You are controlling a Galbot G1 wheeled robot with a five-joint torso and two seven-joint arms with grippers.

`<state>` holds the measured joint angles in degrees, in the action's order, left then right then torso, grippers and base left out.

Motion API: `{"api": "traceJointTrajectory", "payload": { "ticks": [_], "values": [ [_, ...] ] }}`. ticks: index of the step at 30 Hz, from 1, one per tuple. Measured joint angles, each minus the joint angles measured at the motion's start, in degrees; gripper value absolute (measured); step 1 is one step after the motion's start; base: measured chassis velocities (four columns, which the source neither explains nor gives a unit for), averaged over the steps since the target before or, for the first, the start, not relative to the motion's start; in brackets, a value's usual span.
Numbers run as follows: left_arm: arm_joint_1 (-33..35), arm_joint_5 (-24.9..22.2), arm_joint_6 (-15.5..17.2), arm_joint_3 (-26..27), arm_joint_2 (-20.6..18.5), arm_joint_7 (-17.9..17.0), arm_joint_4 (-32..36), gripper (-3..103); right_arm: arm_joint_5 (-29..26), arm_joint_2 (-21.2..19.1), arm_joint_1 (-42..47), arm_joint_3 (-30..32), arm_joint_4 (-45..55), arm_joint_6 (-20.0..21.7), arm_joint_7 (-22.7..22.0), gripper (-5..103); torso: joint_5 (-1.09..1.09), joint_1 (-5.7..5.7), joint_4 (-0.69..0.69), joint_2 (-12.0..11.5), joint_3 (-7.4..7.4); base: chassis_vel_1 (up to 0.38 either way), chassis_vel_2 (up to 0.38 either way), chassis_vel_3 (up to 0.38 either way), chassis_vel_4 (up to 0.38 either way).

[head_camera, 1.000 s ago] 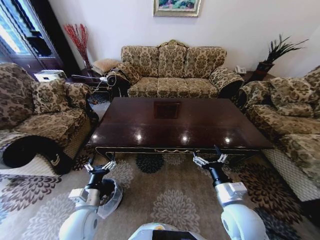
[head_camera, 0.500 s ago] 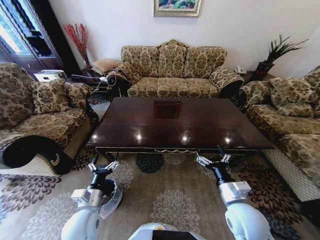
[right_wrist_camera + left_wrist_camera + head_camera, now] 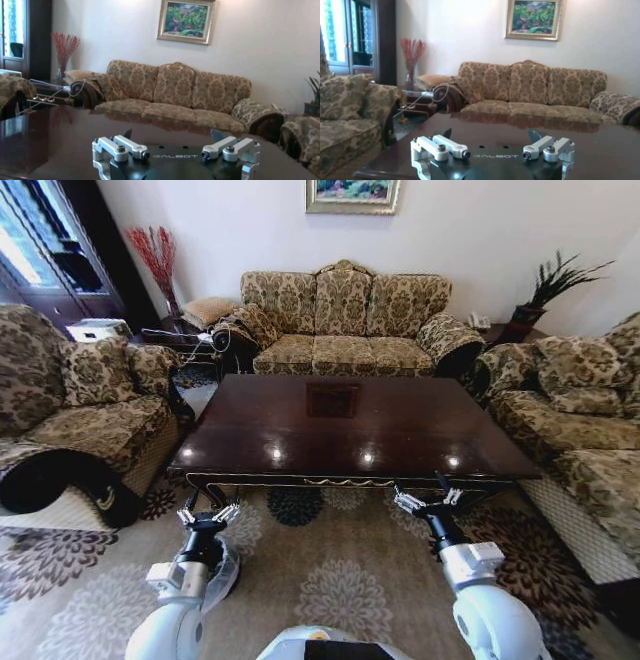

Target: Move to the front of the table and place the trash on the table into the trash bin.

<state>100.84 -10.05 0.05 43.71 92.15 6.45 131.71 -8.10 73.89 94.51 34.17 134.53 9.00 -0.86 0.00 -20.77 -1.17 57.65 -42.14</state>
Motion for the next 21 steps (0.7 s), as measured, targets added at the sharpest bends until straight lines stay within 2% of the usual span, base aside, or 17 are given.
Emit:
{"api": "traceJointTrajectory", "payload": {
  "ticks": [9, 15, 16, 18, 21],
  "values": [
    [0.2, 0.2, 1.4, -0.2, 0.1, -0.4, 0.6, 100, 0.1, -0.1, 0.5, -0.4, -0.4, -0.9, -0.1, 100, 0.04, 0.0, 0.01, 0.0, 0.0, -0.263, -0.25, 0.255, 0.239],
    [0.2, 0.1, 0.5, -0.6, 0.1, -1.3, 0.2, 100, 0.1, 0.2, 0.5, -0.5, -0.3, -0.9, -0.1, 100, -0.01, 0.01, 0.01, 0.0, 0.0, -0.037, -0.049, 0.055, 0.023],
    [0.0, -0.4, -0.1, -0.7, 0.0, -1.3, 0.2, 100, 0.2, 0.5, 0.4, -0.5, -0.3, -0.9, -0.1, 100, -0.12, 0.01, 0.01, 0.0, 0.0, 0.032, 0.062, -0.03, -0.021],
    [-0.4, -1.3, -0.4, -0.8, -0.2, -1.3, 0.3, 100, 0.8, 1.4, 0.4, -0.3, -0.3, -0.7, -0.3, 100, -0.02, 0.0, -0.02, 0.0, 0.0, 0.068, 0.085, -0.048, -0.06],
    [-0.8, -2.2, 0.5, -0.9, -0.9, -1.0, 0.9, 100, 1.0, 2.2, 1.0, 0.2, -0.2, -0.7, -0.6, 100, -0.03, 0.0, 0.0, 0.0, 0.0, 0.044, 0.072, -0.02, -0.033]
  ]
}}
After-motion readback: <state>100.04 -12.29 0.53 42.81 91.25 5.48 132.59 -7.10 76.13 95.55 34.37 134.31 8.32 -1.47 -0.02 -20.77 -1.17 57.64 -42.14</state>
